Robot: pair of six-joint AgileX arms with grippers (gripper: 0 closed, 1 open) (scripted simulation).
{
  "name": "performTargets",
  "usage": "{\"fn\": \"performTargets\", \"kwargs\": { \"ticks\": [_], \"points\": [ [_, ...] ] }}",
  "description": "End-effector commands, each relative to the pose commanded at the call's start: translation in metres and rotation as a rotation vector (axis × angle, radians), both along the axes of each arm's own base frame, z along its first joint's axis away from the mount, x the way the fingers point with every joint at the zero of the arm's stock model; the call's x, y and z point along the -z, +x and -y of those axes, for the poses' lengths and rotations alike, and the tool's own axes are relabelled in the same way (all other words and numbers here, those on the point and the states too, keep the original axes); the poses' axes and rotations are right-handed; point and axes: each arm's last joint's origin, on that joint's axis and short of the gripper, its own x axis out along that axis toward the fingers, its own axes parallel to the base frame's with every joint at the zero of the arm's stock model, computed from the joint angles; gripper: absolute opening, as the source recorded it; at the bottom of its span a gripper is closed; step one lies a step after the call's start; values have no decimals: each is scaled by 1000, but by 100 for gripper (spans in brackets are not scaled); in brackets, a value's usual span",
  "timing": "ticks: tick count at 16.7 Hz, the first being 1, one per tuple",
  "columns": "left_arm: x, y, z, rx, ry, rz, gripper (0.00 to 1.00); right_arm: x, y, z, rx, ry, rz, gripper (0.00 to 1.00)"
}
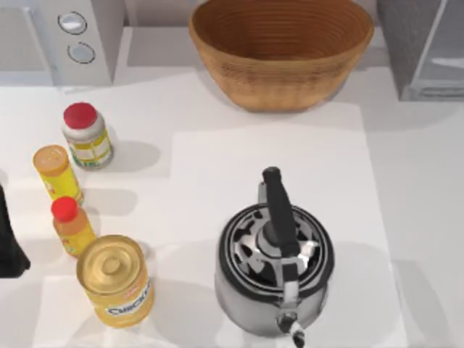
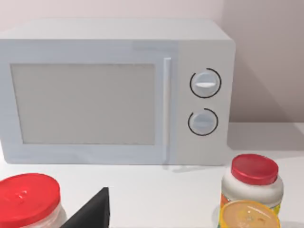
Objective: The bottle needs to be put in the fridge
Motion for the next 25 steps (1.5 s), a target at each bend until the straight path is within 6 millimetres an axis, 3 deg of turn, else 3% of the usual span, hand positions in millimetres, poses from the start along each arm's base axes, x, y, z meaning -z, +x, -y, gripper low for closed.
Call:
{"fn": "performTargets", "kwargs": {
  "ticks": [2,3,8,12,16,20,25],
  "points": [
    [0,0,0,0,0,0,100,0,0,0,0,0,0,1],
    [0,0,0,0,0,0,100,18,-37,-15,85,112,-86,1],
    [0,0,0,0,0,0,100,10,-35,-29,45,60,-145,1],
    [0,0,0,0,0,0,100,-10,-32,-64,9,-93,-256,1],
    [0,0,0,0,0,0,100,-31,-40,-108,114,-288,-314,1],
    [0,0,0,0,0,0,100,-42,-58,-146,370,-367,-204,1],
    [0,0,0,0,0,0,100,-42,-80,-174,662,-162,93,1]
  ]
}}
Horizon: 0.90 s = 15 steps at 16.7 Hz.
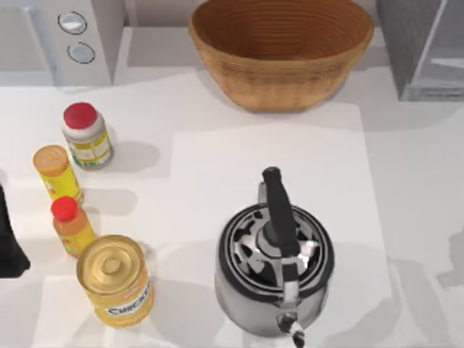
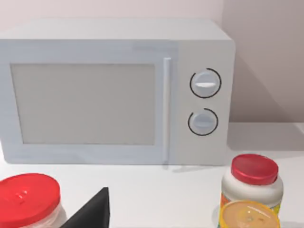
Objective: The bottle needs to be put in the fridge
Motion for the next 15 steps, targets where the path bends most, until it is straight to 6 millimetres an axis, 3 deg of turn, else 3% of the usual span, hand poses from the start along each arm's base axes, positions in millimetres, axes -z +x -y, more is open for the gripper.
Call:
{"fn": "performTargets", "kwargs": {
  "ticks": [5,12,15],
  "points": [
    [0,0,0,0,0,0,100,6,-8,-11,77,177,252,1],
    [0,0,0,0,0,0,100,6,-8,-12,82,196,268,1],
    [0,0,0,0,0,0,100,-6,-6,-11,80,197,289,1]
  ]
}}
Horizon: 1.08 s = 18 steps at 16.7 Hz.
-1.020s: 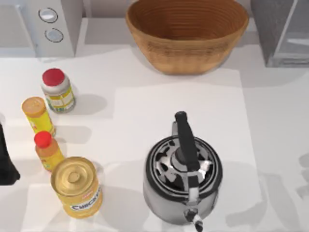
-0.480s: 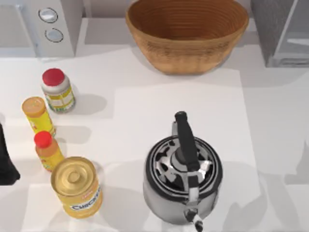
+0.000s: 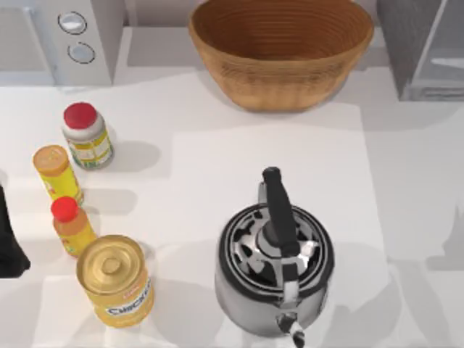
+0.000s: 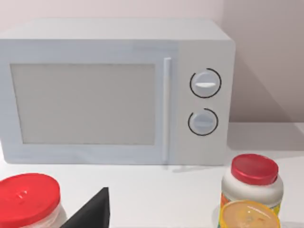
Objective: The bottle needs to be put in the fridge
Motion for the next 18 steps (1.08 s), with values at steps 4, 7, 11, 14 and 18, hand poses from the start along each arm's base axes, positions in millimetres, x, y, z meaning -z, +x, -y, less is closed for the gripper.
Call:
{"fn": "performTargets", "kwargs": {
  "ticks": [4,7,11,14,18],
  "points": [
    [0,0,0,0,0,0,100,-38,15,3,-4,-4,43,1],
    [0,0,0,0,0,0,100,-68,47,9,-2,-8,47,1],
    [0,0,0,0,0,0,100,-81,126,29,8,-6,3,1],
    [0,0,0,0,0,0,100,-59,192,50,12,3,-36,1],
    [0,0,0,0,0,0,100,-9,258,79,9,9,-46,1]
  ]
}}
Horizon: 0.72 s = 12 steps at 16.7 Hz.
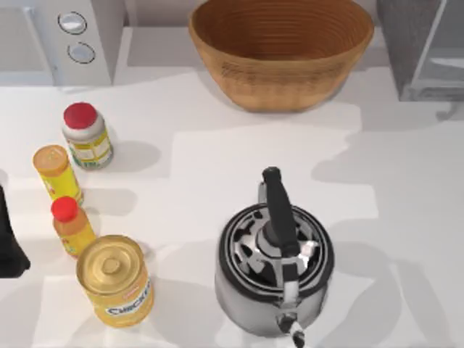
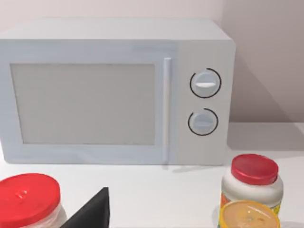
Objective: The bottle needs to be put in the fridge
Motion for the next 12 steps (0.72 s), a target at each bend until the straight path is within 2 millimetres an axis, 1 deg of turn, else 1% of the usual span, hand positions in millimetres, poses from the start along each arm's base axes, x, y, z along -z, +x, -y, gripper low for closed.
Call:
{"fn": "performTargets", "kwargs": {
  "ticks": [2,5,7,12],
  "points": [
    [0,0,0,0,0,0,100,22,20,11,-3,-2,9,1],
    [0,0,0,0,0,0,100,45,36,21,-7,-7,22,1],
    [0,0,0,0,0,0,100,51,39,23,-8,-9,25,1],
    [0,0,0,0,0,0,100,53,39,21,-12,-4,16,1]
  ]
}}
